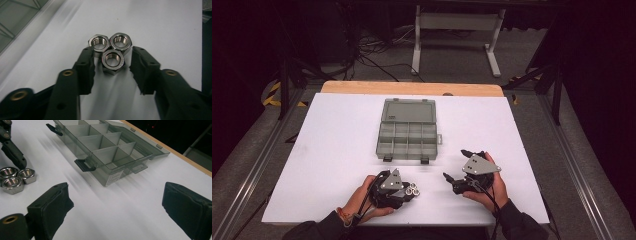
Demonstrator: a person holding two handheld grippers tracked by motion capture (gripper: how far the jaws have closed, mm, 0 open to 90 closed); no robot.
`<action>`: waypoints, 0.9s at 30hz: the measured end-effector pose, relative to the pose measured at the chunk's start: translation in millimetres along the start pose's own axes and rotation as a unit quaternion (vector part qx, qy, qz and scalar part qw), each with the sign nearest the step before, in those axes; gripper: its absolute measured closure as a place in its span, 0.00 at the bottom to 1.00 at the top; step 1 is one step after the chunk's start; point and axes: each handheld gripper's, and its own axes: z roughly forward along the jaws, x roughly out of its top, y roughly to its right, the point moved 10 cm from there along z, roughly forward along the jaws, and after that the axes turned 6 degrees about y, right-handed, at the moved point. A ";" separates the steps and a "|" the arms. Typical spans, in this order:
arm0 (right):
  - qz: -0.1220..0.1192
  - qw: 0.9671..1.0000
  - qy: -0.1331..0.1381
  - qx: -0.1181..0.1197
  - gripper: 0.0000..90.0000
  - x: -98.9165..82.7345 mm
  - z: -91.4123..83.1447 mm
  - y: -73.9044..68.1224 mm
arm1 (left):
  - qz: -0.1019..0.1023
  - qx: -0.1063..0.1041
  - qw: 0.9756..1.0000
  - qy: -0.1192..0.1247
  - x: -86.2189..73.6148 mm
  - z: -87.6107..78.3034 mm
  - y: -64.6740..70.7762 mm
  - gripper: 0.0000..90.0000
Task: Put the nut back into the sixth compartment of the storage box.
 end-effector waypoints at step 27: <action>-0.004 1.000 0.002 -0.005 0.09 0.9 -1.4 1.7 | 0.012 0.005 1.000 0.021 2.3 -10.4 -5.3 0.78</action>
